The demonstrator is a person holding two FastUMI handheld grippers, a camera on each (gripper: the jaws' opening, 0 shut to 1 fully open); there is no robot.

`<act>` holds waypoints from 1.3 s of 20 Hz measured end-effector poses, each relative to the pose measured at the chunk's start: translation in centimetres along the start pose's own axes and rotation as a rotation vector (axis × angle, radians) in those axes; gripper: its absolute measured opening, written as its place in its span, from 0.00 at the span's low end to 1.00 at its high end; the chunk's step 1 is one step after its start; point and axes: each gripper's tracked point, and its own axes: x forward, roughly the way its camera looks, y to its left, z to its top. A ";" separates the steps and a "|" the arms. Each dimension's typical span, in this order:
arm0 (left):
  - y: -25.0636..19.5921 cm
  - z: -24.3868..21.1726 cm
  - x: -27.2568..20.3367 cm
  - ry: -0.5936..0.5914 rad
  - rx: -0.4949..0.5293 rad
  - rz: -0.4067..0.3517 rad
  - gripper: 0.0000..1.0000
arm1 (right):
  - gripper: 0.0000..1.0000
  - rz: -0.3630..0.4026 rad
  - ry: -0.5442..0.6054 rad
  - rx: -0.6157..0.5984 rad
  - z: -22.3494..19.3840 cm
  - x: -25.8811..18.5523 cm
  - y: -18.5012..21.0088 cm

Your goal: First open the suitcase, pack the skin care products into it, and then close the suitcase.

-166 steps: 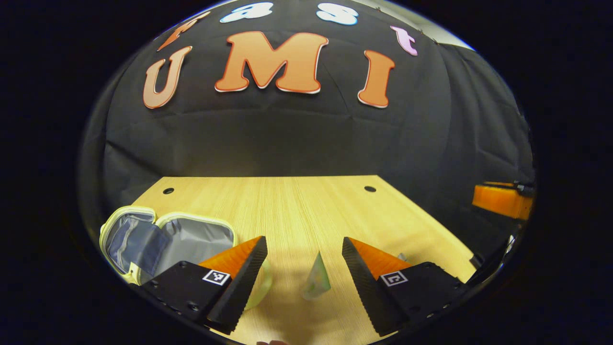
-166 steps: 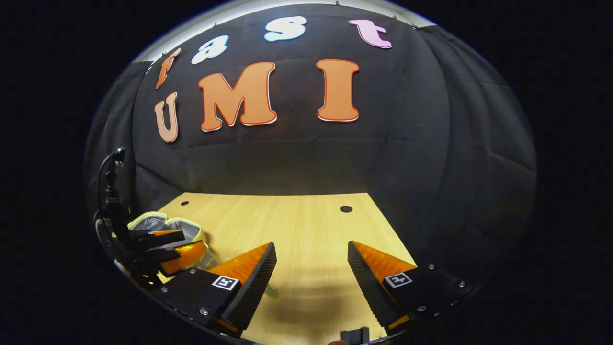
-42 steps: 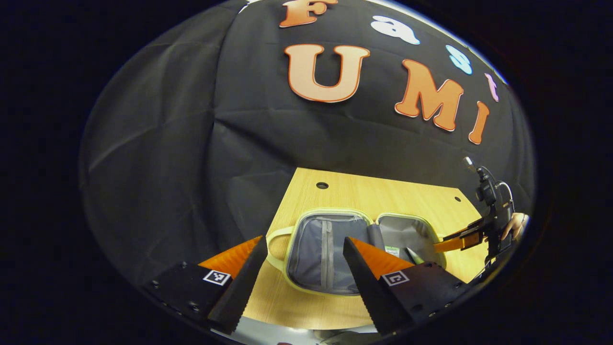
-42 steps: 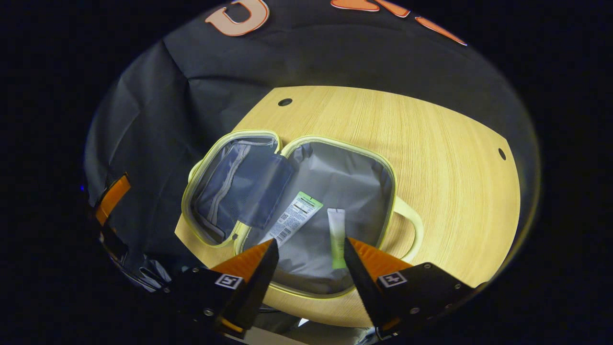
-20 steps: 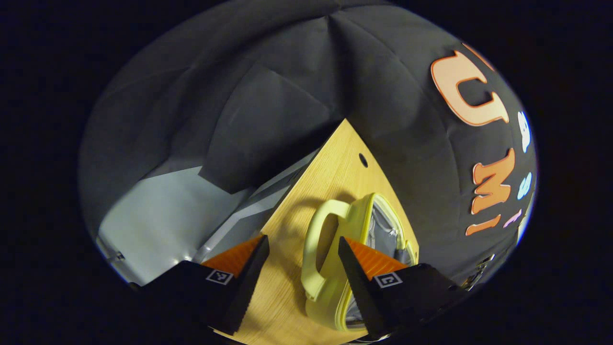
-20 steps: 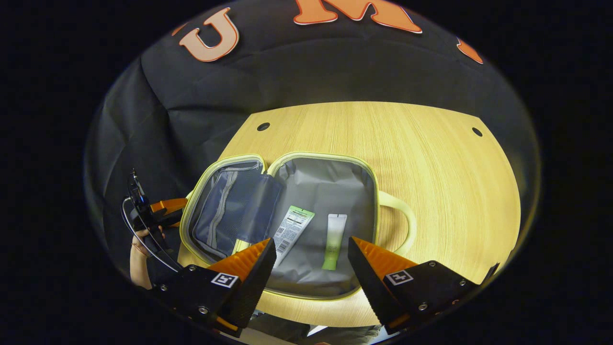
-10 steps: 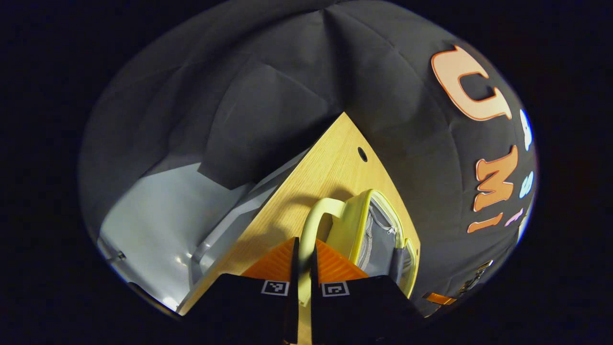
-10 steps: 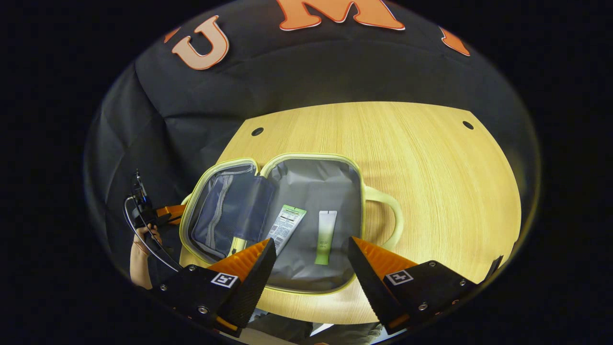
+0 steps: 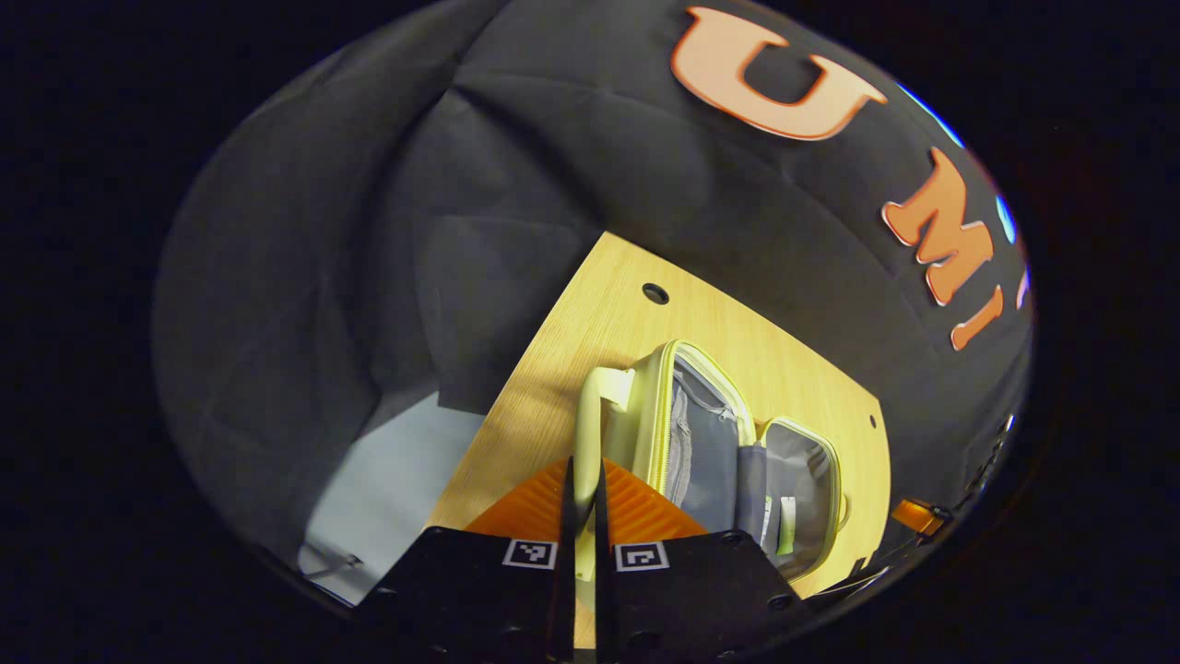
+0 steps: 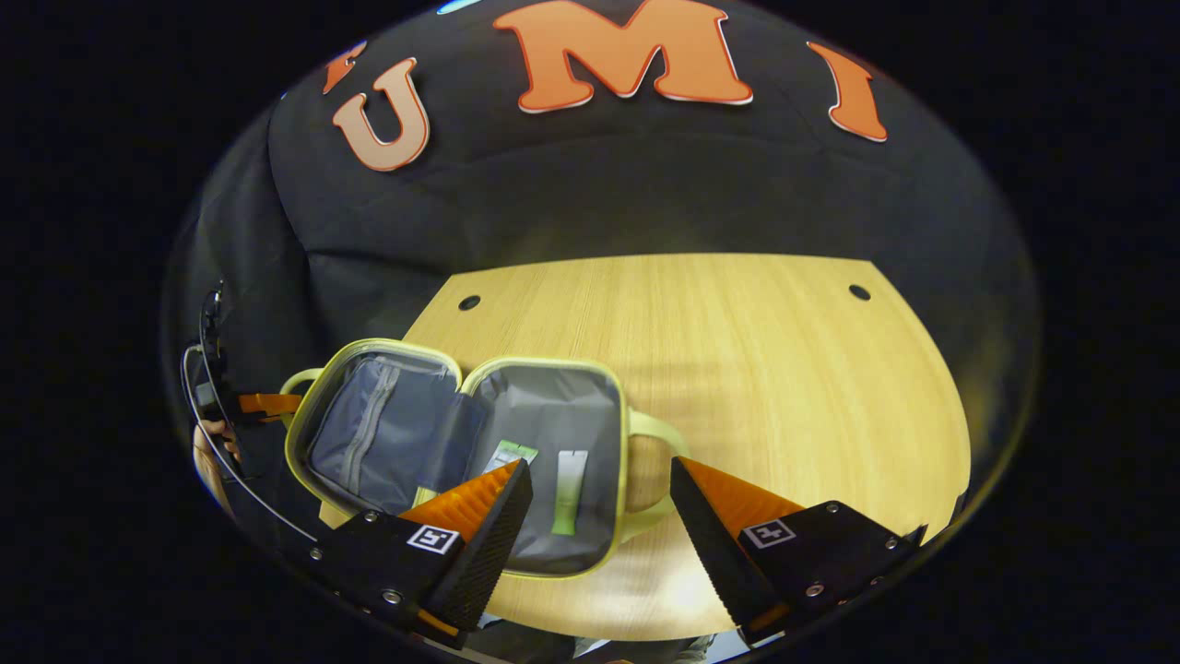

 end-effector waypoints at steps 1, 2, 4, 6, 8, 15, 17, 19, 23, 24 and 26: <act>-1.2 0.4 -0.8 -0.008 0.031 0.010 0.08 | 0.96 -0.004 -0.029 -0.006 1.0 -0.5 -0.7; -2.4 0.8 -1.6 -0.017 0.064 0.022 0.08 | 0.96 -0.006 -0.058 -0.010 1.9 -1.0 -1.4; -4.8 1.6 -3.2 -0.039 0.128 0.042 0.07 | 0.96 -0.018 -0.116 -0.023 3.8 -1.9 -3.1; -7.6 2.3 -4.7 -0.063 0.203 0.076 0.07 | 0.96 -0.028 -0.165 -0.038 5.2 -2.5 -4.8; -10.5 2.5 -5.6 -0.084 0.287 0.114 0.07 | 0.96 -0.039 -0.216 -0.054 6.6 -3.1 -6.4; -19.9 1.6 -7.6 -0.157 0.554 0.261 0.10 | 0.96 -0.034 -0.316 -0.094 9.1 -5.1 -12.0; -22.4 0.9 -8.0 -0.172 0.589 0.275 0.10 | 0.96 -0.020 -0.317 -0.084 9.0 -5.4 -13.3; -25.0 0.2 -8.0 -0.181 0.590 0.258 0.10 | 0.96 -0.011 -0.326 -0.093 8.8 -5.8 -14.8; -29.8 -1.3 -7.1 -0.185 0.611 0.225 0.10 | 0.96 -0.006 -0.356 -0.105 9.0 -6.3 -17.0; -30.9 -1.6 -6.9 -0.185 0.621 0.225 0.10 | 0.96 0.001 -0.358 -0.098 9.0 -6.3 -17.6; -33.3 -2.7 -5.8 -0.179 0.645 0.214 0.10 | 0.96 0.003 -0.358 -0.090 8.3 -6.5 -19.4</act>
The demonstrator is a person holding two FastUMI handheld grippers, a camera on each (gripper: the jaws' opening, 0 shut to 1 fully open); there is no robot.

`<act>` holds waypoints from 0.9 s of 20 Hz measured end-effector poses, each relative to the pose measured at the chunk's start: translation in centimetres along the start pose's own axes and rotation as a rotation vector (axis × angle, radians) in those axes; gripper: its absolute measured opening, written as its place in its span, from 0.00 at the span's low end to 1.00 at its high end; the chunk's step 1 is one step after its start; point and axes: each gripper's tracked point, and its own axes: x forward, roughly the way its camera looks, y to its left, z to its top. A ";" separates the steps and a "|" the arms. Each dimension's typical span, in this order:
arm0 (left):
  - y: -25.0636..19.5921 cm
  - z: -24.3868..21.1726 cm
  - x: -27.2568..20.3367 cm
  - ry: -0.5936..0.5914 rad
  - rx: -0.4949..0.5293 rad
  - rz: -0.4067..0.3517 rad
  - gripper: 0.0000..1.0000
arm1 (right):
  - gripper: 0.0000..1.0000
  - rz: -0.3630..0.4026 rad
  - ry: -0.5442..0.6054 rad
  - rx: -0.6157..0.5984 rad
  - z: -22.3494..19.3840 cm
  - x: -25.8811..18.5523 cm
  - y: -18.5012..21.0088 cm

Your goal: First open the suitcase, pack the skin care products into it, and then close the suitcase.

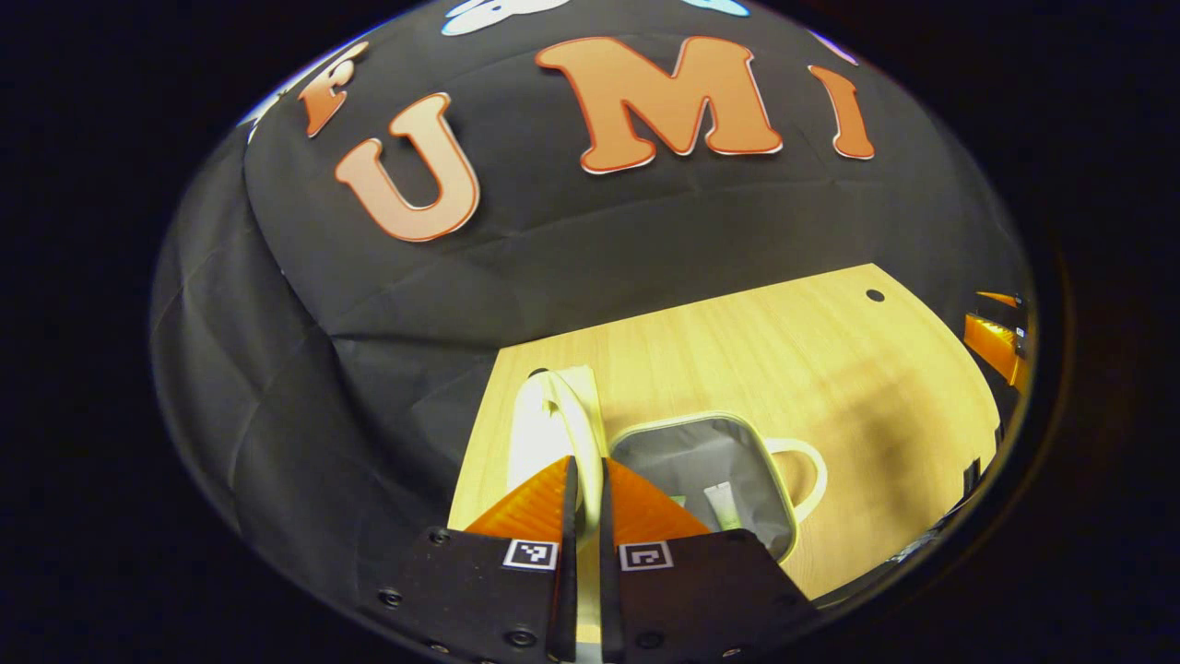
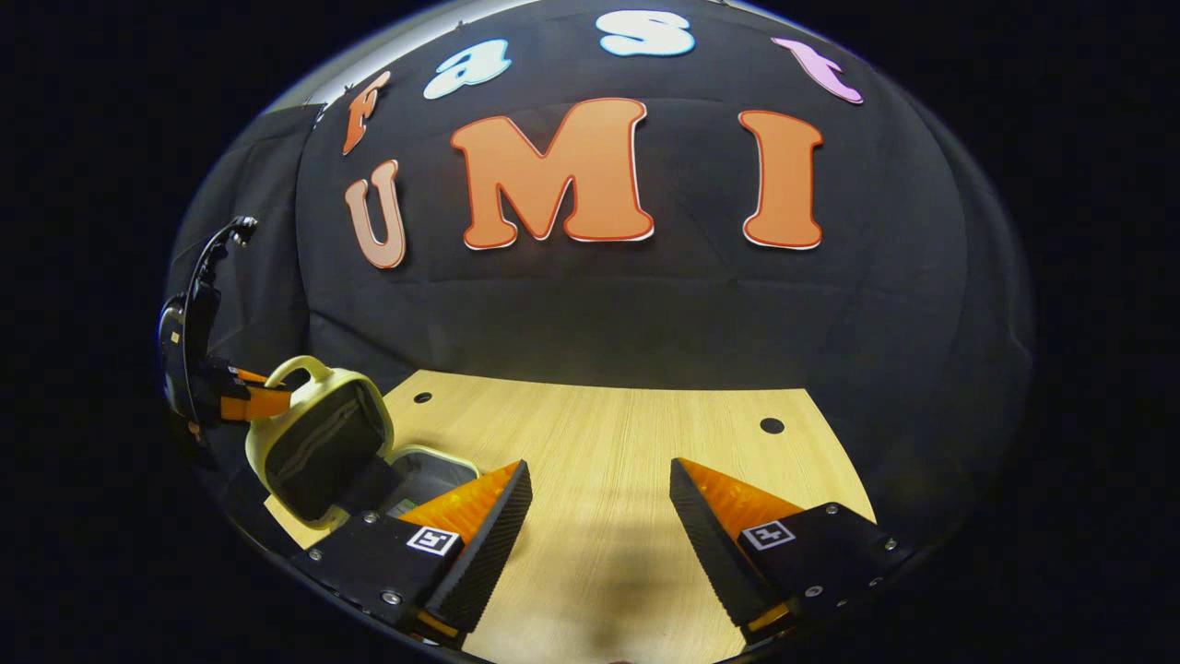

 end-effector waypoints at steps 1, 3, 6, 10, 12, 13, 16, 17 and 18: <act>-1.6 0.4 0.3 -0.002 0.009 -0.016 0.10 | 0.96 -0.001 0.000 -0.002 -0.3 -0.1 -0.6; -5.8 0.6 1.1 0.007 0.040 -0.061 0.10 | 0.96 -0.012 0.006 -0.008 -0.9 -0.1 -2.0; -12.7 -0.1 3.2 0.021 0.105 -0.133 0.11 | 0.96 -0.029 0.017 0.006 -1.7 -0.2 -4.1; -19.9 -4.1 5.0 0.090 0.168 -0.245 0.09 | 0.96 -0.056 0.043 0.017 -3.5 -0.2 -6.5; -21.8 -6.3 7.8 0.131 0.193 -0.264 0.09 | 0.96 -0.063 0.065 0.008 -4.7 -0.3 -7.3; -22.6 -7.1 9.2 0.153 0.203 -0.270 0.09 | 0.96 -0.066 0.075 0.002 -5.1 -0.2 -7.6; -23.3 -7.2 12.2 0.182 0.255 -0.246 0.09 | 0.96 -0.066 0.106 0.003 -6.3 -0.2 -8.3; -23.2 -7.6 12.3 0.163 0.288 -0.225 0.09 | 0.96 -0.064 0.114 0.005 -6.7 -0.2 -8.5; -23.1 -8.0 12.2 0.159 0.302 -0.213 0.09 | 0.96 -0.062 0.123 0.008 -7.0 -0.2 -8.6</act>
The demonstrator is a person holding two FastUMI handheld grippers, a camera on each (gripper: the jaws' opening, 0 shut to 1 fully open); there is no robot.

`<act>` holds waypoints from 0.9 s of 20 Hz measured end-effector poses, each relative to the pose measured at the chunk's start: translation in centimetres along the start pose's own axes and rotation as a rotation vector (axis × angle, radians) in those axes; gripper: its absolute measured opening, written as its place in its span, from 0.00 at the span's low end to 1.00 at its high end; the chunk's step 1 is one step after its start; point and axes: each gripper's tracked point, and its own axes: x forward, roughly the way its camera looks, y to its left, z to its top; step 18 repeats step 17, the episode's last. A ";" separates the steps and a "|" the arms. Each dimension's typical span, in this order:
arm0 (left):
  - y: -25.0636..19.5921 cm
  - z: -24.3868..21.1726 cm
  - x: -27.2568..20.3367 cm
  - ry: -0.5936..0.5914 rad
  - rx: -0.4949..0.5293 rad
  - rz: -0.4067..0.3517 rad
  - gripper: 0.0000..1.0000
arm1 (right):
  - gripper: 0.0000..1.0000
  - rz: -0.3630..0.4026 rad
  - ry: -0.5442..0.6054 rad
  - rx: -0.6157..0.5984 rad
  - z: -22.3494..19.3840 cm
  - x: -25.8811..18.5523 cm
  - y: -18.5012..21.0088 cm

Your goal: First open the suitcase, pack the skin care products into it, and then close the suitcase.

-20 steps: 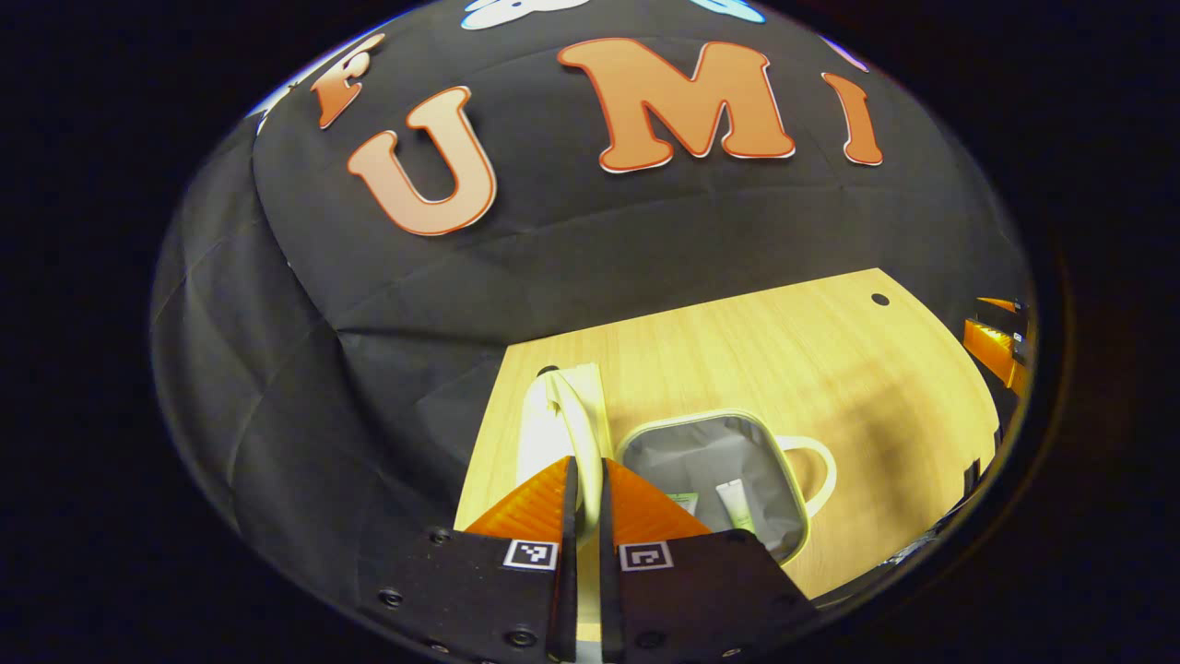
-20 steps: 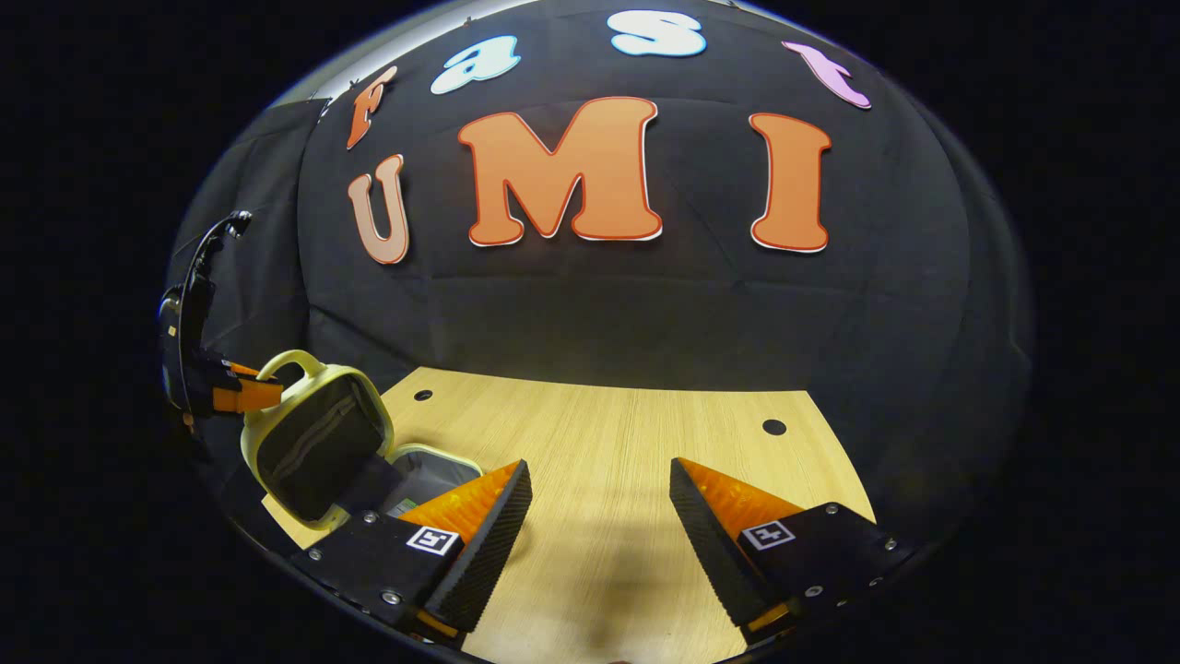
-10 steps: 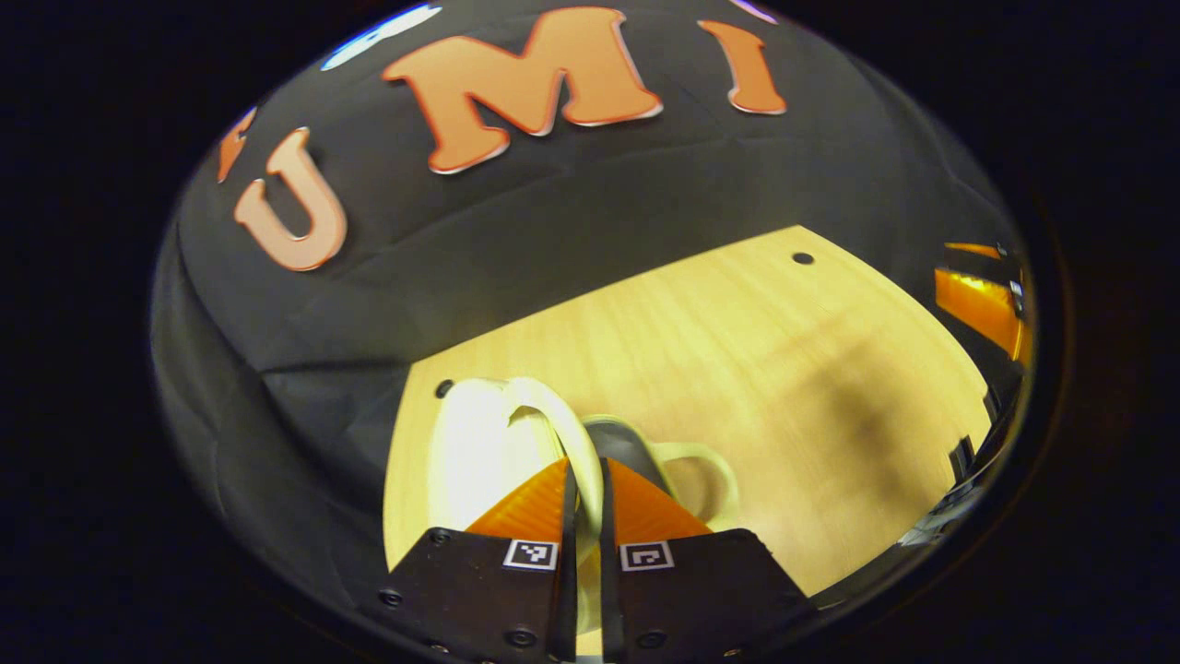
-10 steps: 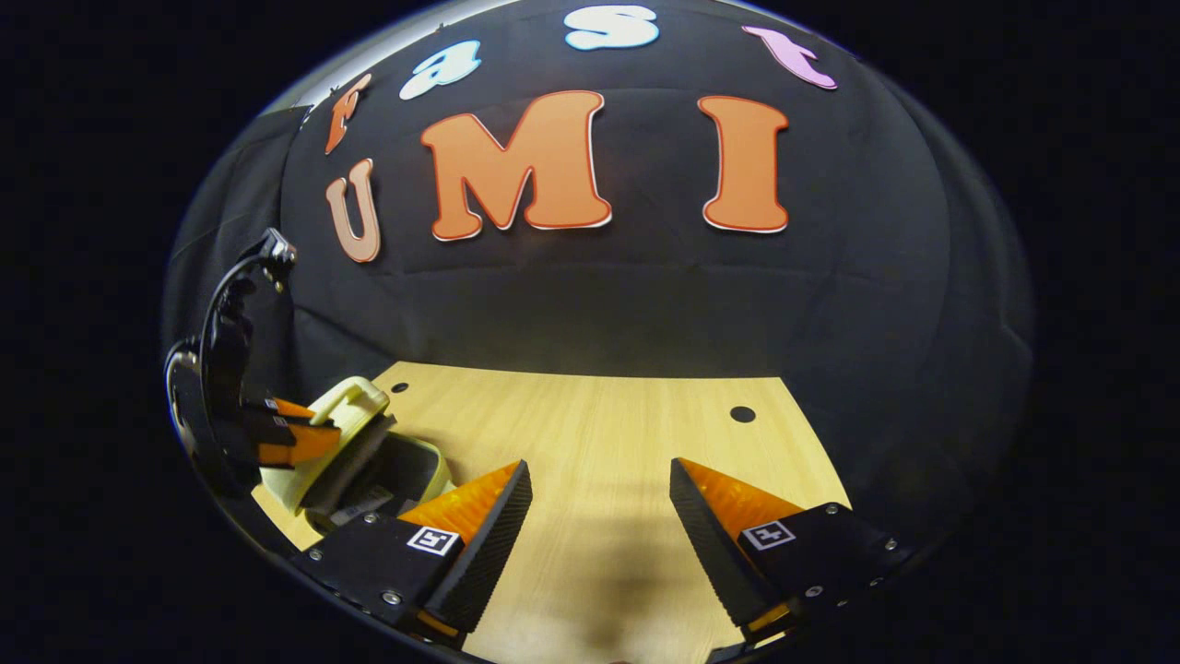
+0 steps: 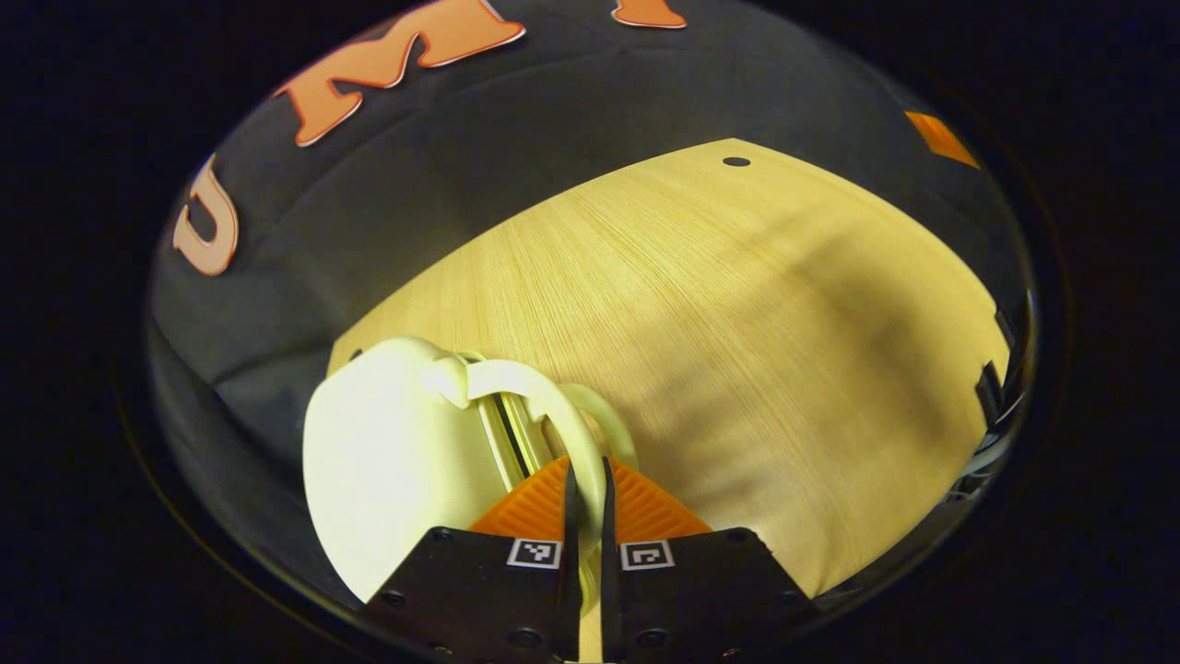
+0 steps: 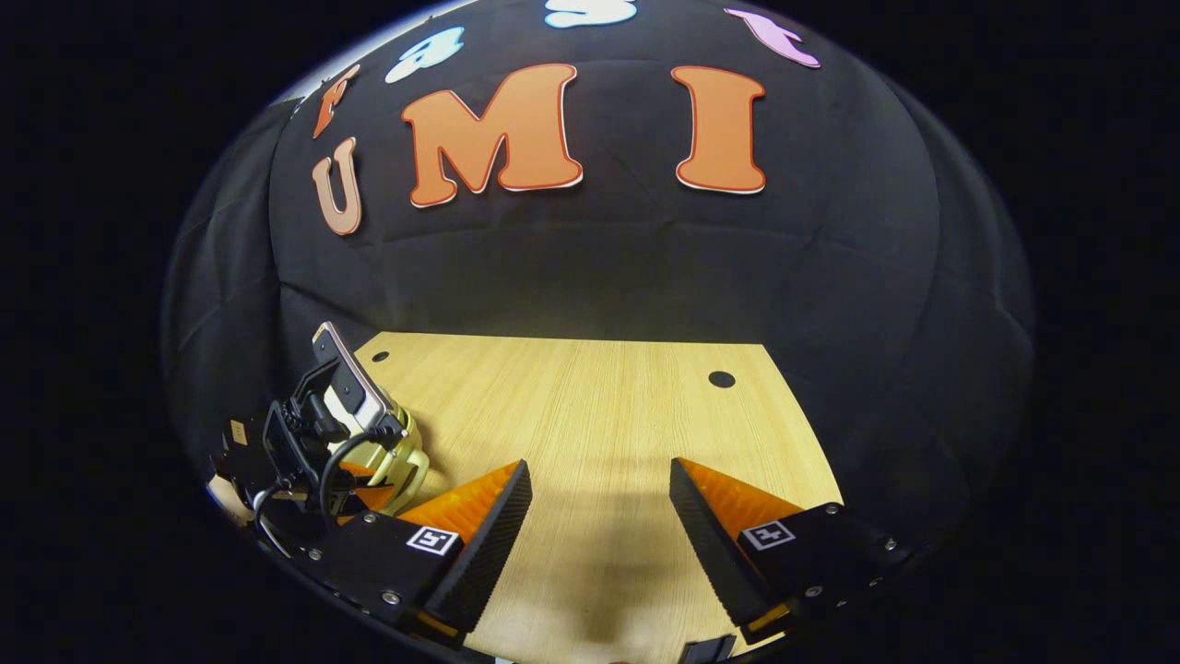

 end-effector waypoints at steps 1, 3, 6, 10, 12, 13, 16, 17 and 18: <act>0.0 0.0 0.1 0.001 -0.007 0.006 0.09 | 0.96 0.000 0.006 0.001 -0.2 0.1 -0.1; -0.2 0.2 0.0 -0.002 -0.016 0.003 0.09 | 0.96 -0.005 0.013 0.002 -0.4 0.1 -0.2; -0.1 -0.4 -0.3 0.020 -0.050 0.000 0.22 | 0.96 0.012 0.018 0.009 -0.3 -0.4 0.4; 0.7 2.5 -2.2 -0.078 -0.152 -0.051 1.00 | 0.96 -0.001 0.008 0.040 0.5 -0.8 1.2; 3.4 4.8 -4.5 -0.154 -0.214 -0.018 0.99 | 0.96 0.003 -0.002 0.053 1.2 -1.4 2.2; 4.7 6.3 -6.0 -0.202 -0.253 -0.015 0.99 | 0.96 -0.001 -0.022 0.055 2.0 -1.6 2.4; 9.0 12.0 -11.1 -0.424 -0.391 -0.019 0.99 | 0.96 -0.019 -0.136 0.037 5.7 -2.9 3.0; 10.6 13.9 -13.1 -0.511 -0.436 -0.014 0.99 | 0.96 -0.026 -0.183 0.032 7.1 -3.4 3.2; 10.6 13.9 -13.1 -0.511 -0.436 -0.014 0.99 | 0.96 -0.026 -0.183 0.032 7.1 -3.4 3.2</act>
